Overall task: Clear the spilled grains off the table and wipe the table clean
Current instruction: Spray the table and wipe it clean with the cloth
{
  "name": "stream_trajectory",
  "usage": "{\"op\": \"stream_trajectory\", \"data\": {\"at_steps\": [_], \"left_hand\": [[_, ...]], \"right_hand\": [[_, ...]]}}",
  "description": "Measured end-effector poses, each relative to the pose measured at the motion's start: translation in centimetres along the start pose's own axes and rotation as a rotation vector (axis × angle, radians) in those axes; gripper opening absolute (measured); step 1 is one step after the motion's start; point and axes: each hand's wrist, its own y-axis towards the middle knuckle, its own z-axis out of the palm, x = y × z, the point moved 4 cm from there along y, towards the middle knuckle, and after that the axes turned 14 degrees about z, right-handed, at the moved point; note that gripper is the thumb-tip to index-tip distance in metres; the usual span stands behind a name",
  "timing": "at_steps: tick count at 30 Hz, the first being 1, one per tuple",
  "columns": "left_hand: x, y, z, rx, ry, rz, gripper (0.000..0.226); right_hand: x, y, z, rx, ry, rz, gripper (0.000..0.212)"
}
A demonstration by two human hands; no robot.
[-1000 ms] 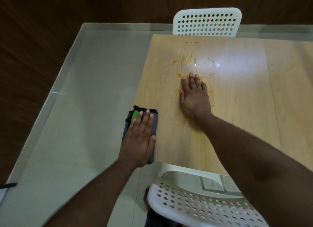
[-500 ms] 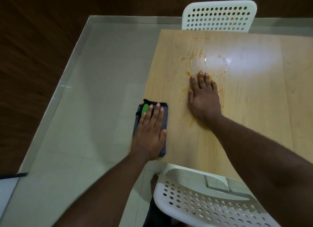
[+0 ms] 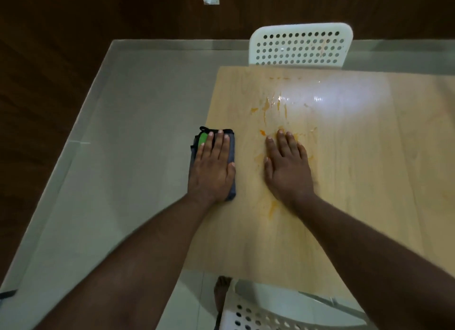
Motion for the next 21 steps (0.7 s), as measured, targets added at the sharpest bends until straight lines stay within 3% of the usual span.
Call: {"op": "stream_trajectory", "data": {"at_steps": [12,21], "left_hand": [[2.6,13.1,-0.8,0.002,-0.024,0.055,0.076],[4.0,23.0,-1.5,0.014,-0.022,0.008,0.075]], "right_hand": [[-4.1,13.6,-4.0,-0.013,-0.051,0.046,0.062],[-4.8,14.2,-3.4,-0.037,-0.015,0.042,0.059]]}}
